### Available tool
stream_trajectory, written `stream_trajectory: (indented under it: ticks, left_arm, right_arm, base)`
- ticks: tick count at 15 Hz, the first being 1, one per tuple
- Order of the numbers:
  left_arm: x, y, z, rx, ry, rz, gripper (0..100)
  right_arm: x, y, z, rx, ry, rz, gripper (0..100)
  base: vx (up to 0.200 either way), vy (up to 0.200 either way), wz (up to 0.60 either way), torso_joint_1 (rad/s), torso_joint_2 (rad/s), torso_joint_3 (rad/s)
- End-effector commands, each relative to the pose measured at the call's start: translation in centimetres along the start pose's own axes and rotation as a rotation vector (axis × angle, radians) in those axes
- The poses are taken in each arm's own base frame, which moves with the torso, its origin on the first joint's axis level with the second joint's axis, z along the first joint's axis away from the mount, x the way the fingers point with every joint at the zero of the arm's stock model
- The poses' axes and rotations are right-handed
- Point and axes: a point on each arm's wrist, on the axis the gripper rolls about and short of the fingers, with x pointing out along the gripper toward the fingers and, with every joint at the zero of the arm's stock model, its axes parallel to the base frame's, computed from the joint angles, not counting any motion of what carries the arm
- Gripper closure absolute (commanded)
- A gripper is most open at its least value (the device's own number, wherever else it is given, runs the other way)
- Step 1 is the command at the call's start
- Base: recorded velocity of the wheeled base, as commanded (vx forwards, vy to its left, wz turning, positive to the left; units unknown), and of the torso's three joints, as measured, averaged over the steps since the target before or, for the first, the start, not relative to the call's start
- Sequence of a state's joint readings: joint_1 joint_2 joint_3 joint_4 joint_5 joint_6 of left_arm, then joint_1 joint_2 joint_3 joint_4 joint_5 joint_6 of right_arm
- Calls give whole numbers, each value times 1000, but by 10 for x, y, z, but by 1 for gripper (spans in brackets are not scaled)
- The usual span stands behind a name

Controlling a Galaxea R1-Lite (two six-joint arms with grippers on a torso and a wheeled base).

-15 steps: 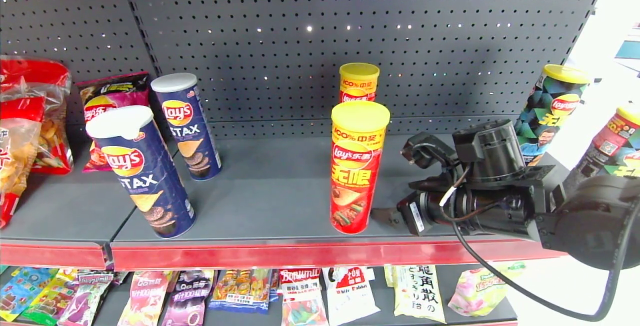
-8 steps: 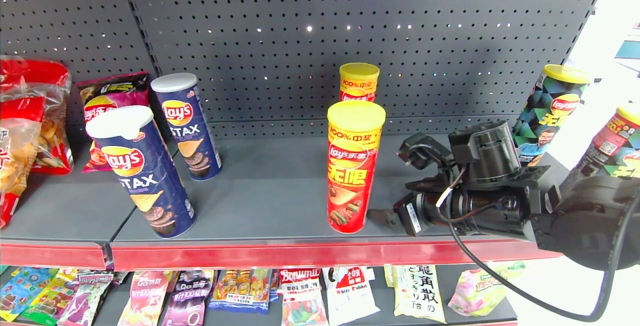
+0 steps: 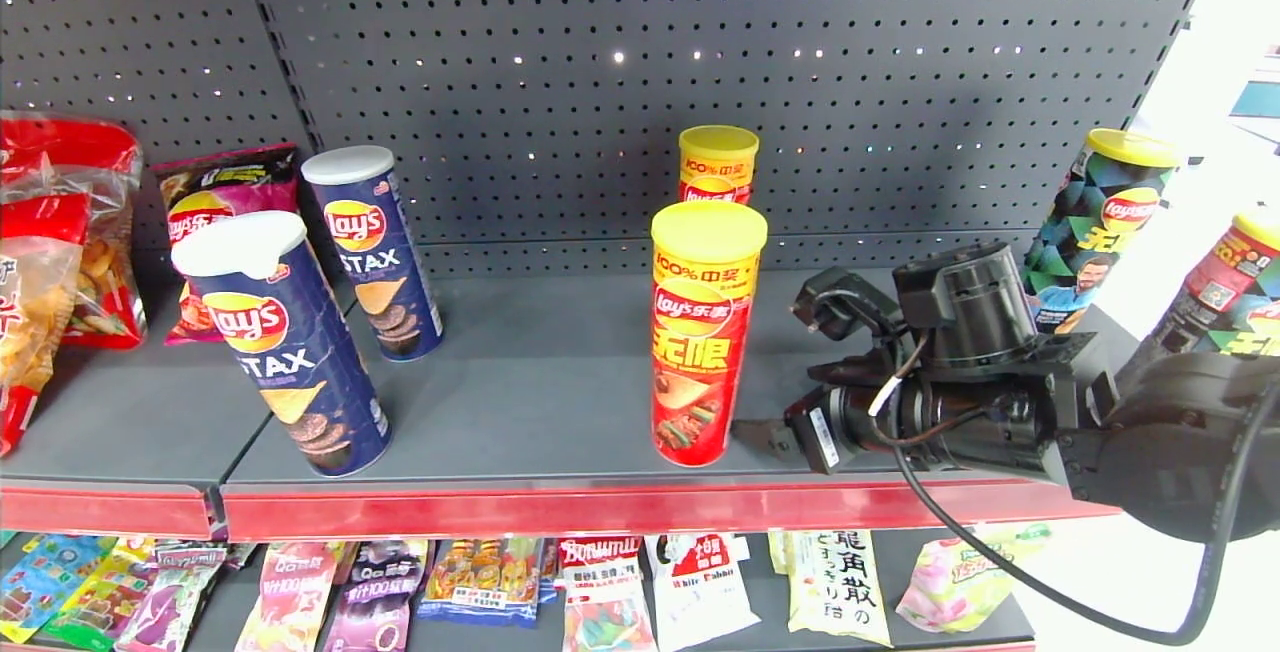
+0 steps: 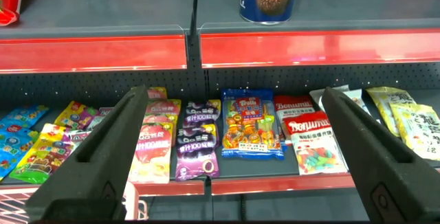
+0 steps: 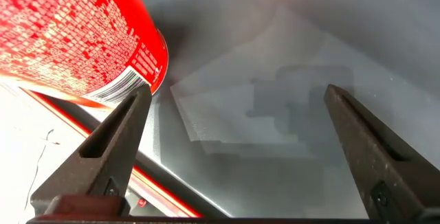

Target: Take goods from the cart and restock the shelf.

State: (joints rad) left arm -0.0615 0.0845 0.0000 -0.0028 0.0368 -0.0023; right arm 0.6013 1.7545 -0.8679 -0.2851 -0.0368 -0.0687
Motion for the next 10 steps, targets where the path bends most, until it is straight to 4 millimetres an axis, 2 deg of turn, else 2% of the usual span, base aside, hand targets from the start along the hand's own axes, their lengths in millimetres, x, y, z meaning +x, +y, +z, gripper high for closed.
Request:
stream_trajectory:
  ticks: [1, 4, 7, 10]
  left_arm:
    - [0, 0, 0, -1, 1, 0, 0]
    - [0, 0, 0, -1, 1, 0, 0]
    - [0, 0, 0, 1, 1, 0, 0]
    - [0, 0, 0, 1, 3, 0, 0]
  right_arm:
    - [0, 1, 0, -2, 0, 3, 0]
    - [-2, 0, -2, 1, 3, -1, 0]
    - [-23, -5, 0, 11, -35, -24, 0]
    - [-87, -8, -13, 17, -134, -71, 0]
  base:
    - [0, 0, 0, 0, 0, 0]
    - [0, 0, 0, 0, 0, 0]
    - [0, 0, 0, 0, 0, 0]
    - [0, 0, 0, 0, 0, 0]
